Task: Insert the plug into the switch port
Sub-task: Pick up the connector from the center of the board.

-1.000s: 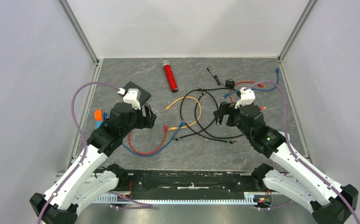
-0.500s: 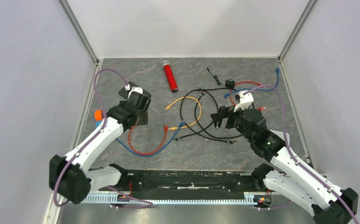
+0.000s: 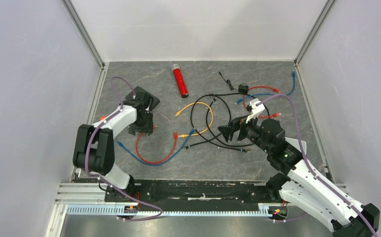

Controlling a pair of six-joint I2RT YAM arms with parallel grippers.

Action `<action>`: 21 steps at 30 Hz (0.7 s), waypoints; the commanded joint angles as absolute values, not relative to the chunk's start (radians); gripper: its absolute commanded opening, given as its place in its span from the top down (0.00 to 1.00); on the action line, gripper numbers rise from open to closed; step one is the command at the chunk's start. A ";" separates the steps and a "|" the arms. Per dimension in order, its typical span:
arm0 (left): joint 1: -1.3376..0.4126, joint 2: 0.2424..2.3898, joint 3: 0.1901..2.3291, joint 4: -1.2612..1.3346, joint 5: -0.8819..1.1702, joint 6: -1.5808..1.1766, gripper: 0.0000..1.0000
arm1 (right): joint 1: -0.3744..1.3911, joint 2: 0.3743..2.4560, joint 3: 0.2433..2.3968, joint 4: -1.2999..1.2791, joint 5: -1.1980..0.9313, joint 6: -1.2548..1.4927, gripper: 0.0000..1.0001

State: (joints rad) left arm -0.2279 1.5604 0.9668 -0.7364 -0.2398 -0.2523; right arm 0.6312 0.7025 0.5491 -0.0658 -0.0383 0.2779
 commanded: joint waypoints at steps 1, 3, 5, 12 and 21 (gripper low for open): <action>-0.206 1.616 1.037 -0.670 -0.128 -0.153 0.30 | 0.633 0.673 0.557 -0.025 -0.067 0.232 0.02; -0.206 1.657 1.058 -0.664 -0.117 -0.141 0.30 | 0.633 0.662 0.554 -0.016 -0.064 0.224 0.02; -0.206 1.707 1.078 -0.667 -0.122 -0.132 0.33 | 0.633 0.650 0.549 -0.008 -0.064 0.219 0.02; -0.206 1.800 1.093 -0.664 -0.091 -0.114 0.52 | 0.633 0.631 0.546 0.034 -0.045 0.208 0.02; -0.206 1.675 1.124 -0.675 0.047 -0.129 0.98 | 0.634 0.681 0.583 0.112 0.025 0.128 0.02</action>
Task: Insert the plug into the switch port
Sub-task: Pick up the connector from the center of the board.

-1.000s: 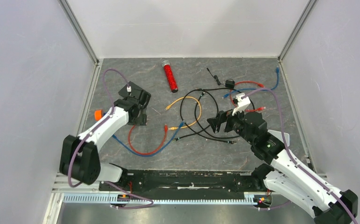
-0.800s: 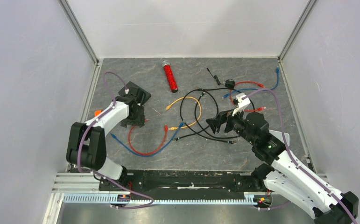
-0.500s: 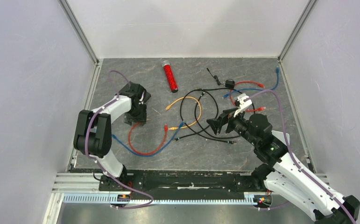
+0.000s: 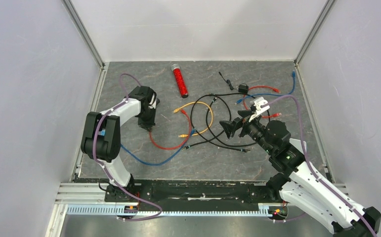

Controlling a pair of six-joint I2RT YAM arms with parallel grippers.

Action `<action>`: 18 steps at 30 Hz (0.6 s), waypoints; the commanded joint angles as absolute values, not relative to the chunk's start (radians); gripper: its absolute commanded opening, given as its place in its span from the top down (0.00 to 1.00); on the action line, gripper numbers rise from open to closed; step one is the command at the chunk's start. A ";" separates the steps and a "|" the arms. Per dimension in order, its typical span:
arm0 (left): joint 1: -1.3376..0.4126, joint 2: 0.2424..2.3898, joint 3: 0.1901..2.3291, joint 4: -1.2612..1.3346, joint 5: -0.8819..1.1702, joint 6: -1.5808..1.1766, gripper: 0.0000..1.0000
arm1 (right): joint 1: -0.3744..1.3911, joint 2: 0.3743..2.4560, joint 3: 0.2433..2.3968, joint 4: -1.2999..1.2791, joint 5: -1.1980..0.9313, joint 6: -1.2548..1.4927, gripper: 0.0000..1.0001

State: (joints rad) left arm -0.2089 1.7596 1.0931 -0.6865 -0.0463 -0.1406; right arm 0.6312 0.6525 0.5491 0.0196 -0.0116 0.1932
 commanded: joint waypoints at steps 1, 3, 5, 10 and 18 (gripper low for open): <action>-0.206 1.645 1.124 -0.672 0.079 -0.135 0.98 | 0.633 0.691 0.588 0.127 0.015 0.110 0.03; -0.205 1.591 1.121 -0.657 0.154 -0.158 0.98 | 0.633 0.712 0.598 0.157 0.003 0.058 0.03; -0.206 1.531 1.106 -0.628 0.219 -0.185 0.98 | 0.632 0.738 0.608 0.185 0.006 0.033 0.03; -0.206 1.357 1.011 -0.461 0.403 -0.237 0.98 | 0.631 0.857 0.682 0.209 -0.065 -0.065 0.03; -0.206 1.224 0.931 -0.209 0.789 -0.276 0.98 | 0.612 1.106 0.913 0.136 -0.478 -0.268 0.11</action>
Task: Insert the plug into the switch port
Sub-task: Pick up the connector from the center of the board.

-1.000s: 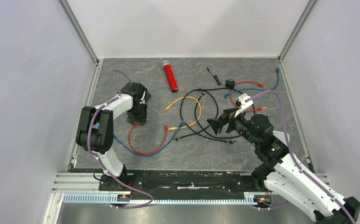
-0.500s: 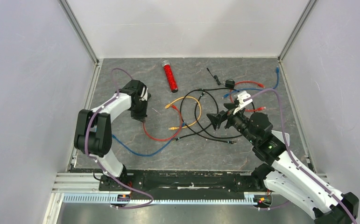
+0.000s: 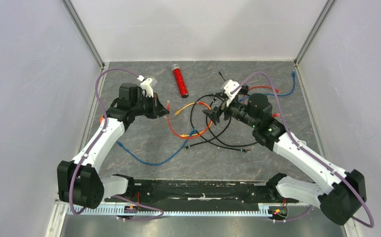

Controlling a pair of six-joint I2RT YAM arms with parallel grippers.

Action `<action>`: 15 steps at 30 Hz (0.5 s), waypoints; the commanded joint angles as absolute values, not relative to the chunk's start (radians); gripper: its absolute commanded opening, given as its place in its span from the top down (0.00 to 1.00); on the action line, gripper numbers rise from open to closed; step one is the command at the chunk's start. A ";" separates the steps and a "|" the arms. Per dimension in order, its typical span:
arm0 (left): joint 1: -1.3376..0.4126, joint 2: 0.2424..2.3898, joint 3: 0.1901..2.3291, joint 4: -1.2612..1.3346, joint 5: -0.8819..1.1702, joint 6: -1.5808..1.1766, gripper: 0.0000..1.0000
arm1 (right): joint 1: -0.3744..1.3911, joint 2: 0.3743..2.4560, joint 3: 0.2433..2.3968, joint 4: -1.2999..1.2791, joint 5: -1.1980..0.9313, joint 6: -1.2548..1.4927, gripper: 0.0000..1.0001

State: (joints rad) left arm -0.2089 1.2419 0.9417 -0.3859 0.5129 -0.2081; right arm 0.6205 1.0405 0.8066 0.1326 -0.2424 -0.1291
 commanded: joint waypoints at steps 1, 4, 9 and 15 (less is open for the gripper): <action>-0.206 1.228 0.931 -0.182 0.829 -0.283 0.98 | 0.610 1.123 0.929 0.138 -0.514 -0.296 0.12; -0.208 1.246 0.921 -0.069 0.951 -0.344 0.98 | 0.609 1.184 0.970 0.133 -0.660 -0.434 0.16; -0.219 1.274 0.948 -0.013 1.051 -0.353 0.98 | 0.562 1.296 1.045 0.108 -0.867 -0.640 0.29; -0.248 1.289 0.982 -0.187 1.052 -0.234 0.98 | 0.505 1.426 1.150 0.091 -1.101 -0.661 0.39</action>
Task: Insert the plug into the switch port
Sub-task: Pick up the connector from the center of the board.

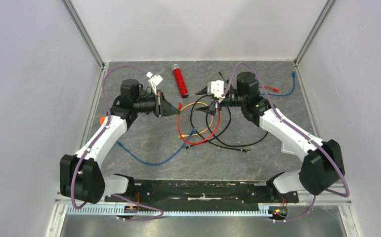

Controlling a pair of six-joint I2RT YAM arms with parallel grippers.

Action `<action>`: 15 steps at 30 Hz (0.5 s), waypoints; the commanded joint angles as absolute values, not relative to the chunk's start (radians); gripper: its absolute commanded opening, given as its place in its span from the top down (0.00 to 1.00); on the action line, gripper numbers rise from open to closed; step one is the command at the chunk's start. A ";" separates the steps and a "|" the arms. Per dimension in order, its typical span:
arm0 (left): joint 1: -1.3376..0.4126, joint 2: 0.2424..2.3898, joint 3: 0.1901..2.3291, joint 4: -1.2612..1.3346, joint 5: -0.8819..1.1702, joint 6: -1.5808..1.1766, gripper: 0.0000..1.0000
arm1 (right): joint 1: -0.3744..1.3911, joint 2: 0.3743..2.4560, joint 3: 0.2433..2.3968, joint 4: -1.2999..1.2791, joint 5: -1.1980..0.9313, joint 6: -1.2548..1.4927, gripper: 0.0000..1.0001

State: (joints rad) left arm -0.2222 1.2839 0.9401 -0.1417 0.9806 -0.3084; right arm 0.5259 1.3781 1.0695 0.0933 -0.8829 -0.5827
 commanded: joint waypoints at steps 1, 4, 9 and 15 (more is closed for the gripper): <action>-0.262 1.296 0.989 -0.201 1.052 -0.222 0.98 | 0.504 1.443 1.165 0.087 -1.114 -0.653 0.38; -0.290 1.336 1.046 -0.335 1.013 -0.126 0.98 | 0.504 1.511 1.241 0.030 -1.134 -0.653 0.35; -0.340 1.373 1.086 -0.409 1.031 -0.083 0.98 | 0.505 1.578 1.319 -0.098 -1.165 -0.708 0.32; -0.361 1.378 1.092 -0.448 1.028 -0.041 0.98 | 0.499 1.586 1.307 -0.208 -1.254 -0.752 0.31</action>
